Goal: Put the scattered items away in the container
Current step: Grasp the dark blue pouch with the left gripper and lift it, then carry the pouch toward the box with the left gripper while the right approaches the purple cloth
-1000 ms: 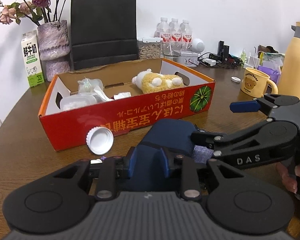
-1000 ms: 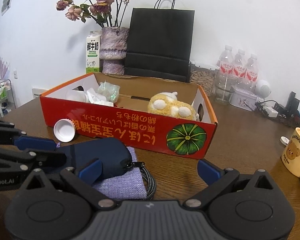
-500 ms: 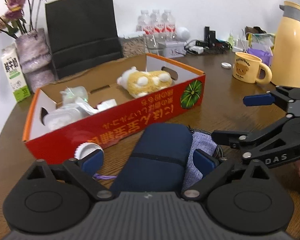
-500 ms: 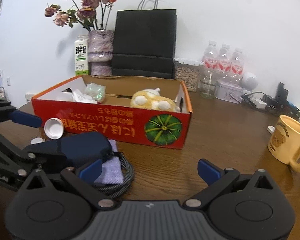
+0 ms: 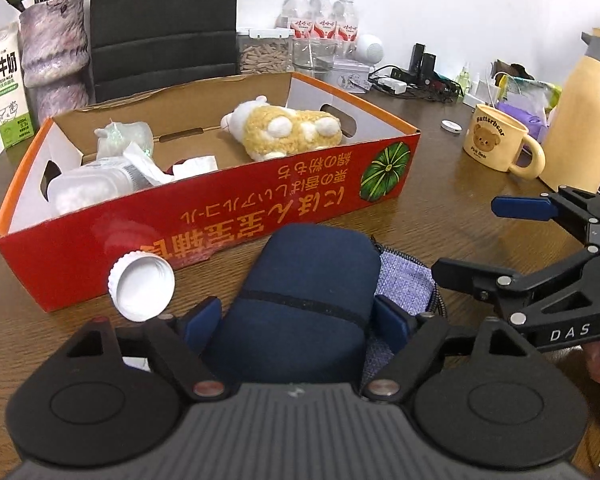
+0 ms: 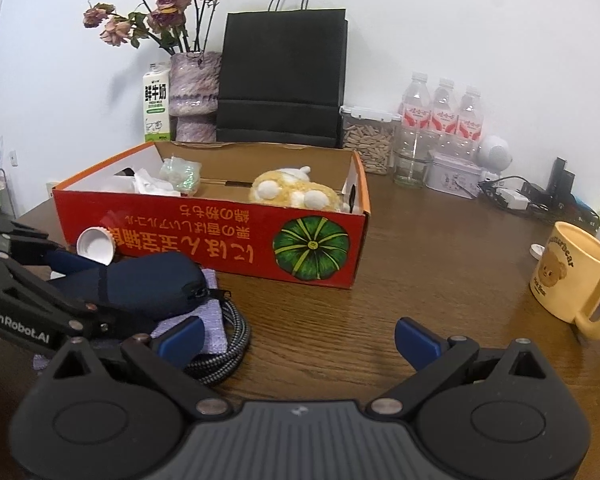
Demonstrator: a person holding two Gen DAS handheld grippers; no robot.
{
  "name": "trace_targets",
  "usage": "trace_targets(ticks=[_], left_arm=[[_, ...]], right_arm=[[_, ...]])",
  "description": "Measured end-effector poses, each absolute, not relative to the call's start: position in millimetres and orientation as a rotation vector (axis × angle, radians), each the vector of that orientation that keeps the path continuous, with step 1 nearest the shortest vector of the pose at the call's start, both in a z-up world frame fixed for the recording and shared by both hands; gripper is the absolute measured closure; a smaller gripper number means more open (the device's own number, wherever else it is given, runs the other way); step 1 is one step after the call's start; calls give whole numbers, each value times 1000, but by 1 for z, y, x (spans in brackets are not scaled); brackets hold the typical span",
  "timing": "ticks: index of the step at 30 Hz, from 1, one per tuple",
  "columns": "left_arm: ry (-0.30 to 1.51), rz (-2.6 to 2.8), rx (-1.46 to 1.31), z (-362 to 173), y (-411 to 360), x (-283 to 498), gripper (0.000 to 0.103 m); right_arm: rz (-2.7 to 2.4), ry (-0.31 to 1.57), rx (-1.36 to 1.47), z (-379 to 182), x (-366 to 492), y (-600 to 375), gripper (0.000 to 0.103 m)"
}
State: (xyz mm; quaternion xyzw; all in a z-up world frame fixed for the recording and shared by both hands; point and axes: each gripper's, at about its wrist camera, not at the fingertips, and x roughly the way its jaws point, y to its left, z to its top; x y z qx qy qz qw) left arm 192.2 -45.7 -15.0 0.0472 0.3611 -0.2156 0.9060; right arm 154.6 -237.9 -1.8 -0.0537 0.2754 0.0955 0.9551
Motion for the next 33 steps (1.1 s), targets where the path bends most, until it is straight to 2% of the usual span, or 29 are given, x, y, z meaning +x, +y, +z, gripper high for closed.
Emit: trace_targets(ticks=[5, 10, 33], left_arm=[[732, -441, 122, -13, -49, 188, 27], [709, -433, 115, -9, -50, 184, 37], [571, -346, 34, 27, -11, 147, 39]], right_arm=[[203, 558, -105, -2, 155, -238, 1], [206, 556, -101, -1, 155, -239, 1], [238, 526, -103, 13, 144, -218, 1]])
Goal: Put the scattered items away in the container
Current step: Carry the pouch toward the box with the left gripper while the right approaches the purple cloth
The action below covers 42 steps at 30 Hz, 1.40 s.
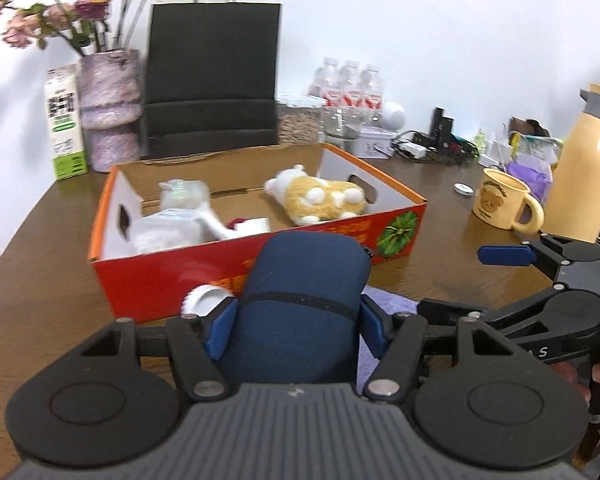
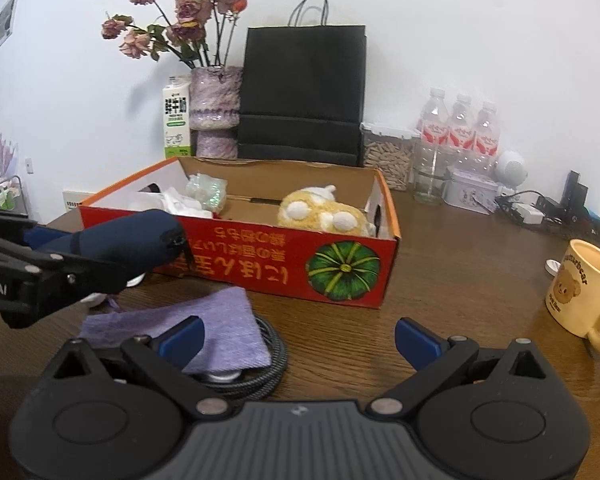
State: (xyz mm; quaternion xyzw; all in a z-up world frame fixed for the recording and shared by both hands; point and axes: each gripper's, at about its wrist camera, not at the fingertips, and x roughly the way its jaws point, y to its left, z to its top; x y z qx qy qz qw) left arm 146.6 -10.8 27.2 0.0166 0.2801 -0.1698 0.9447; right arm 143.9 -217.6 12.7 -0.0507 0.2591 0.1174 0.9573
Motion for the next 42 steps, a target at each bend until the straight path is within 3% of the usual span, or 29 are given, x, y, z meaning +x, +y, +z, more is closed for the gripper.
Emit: trace_targets(ticks=[17, 42], left_arm=[[525, -86, -88, 15, 62, 118, 39], [618, 84, -109, -20, 71, 137, 37]], right_arm=[[317, 574, -150, 3, 136, -167, 1], [314, 615, -141, -14, 158, -159, 4]])
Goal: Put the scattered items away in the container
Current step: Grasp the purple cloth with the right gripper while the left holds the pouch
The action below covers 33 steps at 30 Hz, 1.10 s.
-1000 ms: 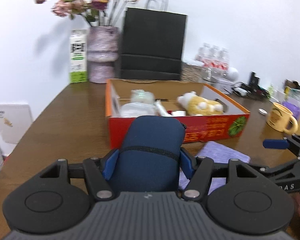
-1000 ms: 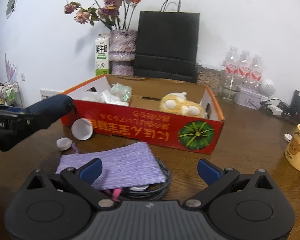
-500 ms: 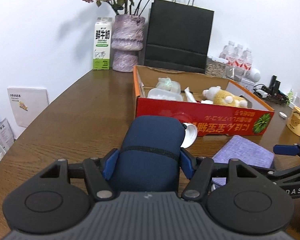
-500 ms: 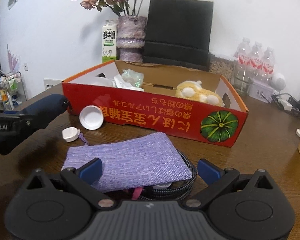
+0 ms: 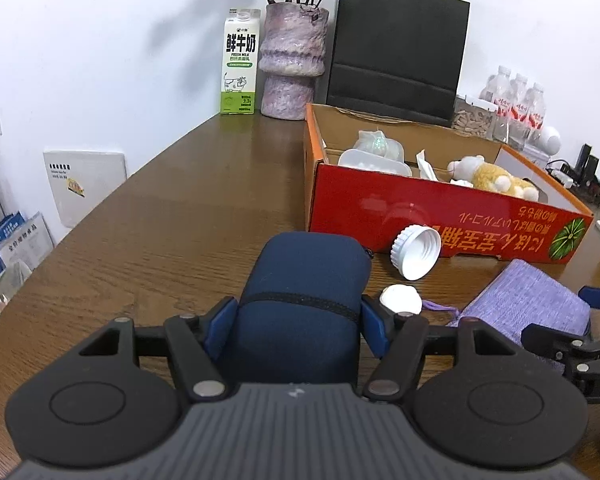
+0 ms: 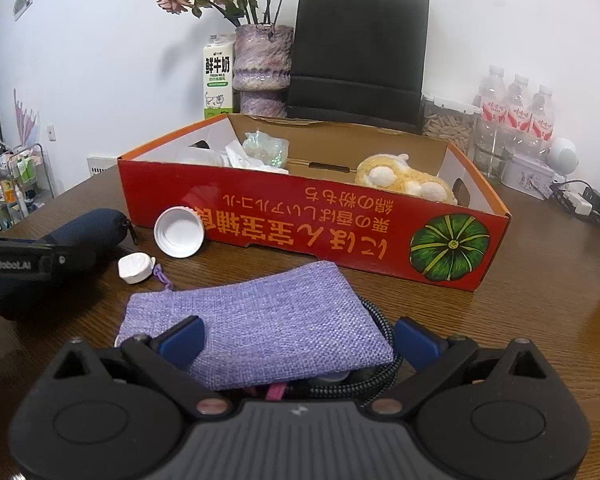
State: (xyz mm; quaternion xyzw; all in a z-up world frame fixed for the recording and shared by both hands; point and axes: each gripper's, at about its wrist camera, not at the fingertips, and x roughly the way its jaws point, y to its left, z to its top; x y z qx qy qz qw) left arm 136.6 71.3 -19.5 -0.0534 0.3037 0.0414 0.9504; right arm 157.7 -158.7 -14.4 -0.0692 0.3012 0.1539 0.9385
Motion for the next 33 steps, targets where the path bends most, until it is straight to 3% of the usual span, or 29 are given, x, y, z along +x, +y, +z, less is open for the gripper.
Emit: trace_targets(ticks=[3, 6, 12, 19, 21, 25, 33], left_arm=[[624, 89, -89, -21, 69, 137, 36], [632, 94, -75, -22, 67, 138, 33], [644, 97, -54, -24, 63, 142, 28], [657, 104, -40, -27, 62, 146, 26], [658, 103, -36, -27, 61, 146, 27], [641, 76, -30, -25, 61, 143, 36], [606, 63, -76, -18, 67, 135, 39]], right_arm=[[331, 606, -158, -14, 155, -156, 11], [356, 611, -155, -14, 155, -156, 29], [352, 599, -135, -11, 154, -158, 45], [378, 579, -87, -7, 153, -161, 86], [385, 571, -74, -5, 153, -163, 92], [400, 551, -50, -2, 151, -164, 95], [415, 509, -9, 8, 145, -165, 98]])
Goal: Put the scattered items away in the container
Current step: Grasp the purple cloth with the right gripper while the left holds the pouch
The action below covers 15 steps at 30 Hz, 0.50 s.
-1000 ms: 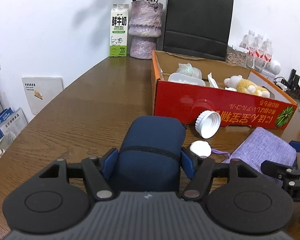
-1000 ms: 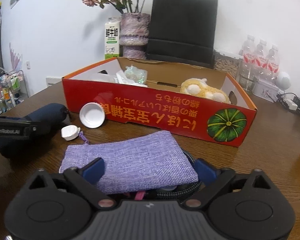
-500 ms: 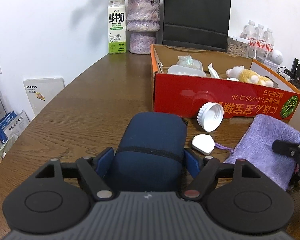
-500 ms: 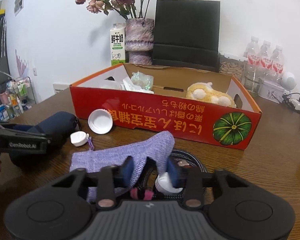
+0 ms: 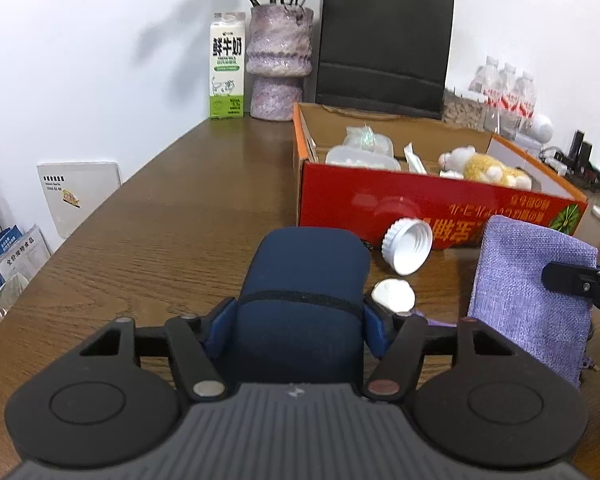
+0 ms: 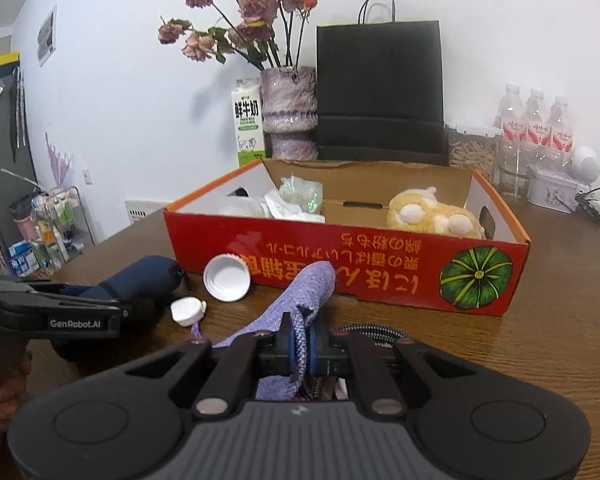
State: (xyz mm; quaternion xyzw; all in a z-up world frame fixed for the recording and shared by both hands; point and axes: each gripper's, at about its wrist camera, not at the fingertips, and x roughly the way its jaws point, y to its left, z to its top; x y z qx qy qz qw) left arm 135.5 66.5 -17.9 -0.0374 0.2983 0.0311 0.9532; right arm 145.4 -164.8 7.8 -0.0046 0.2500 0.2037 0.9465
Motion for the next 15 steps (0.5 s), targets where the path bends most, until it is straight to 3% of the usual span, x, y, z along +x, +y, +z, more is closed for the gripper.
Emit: trace_targets(ticks=[15], left_arm=[[412, 35, -75, 45, 62, 119, 38]], right_arm=[[452, 387, 47, 50, 150, -168, 98]])
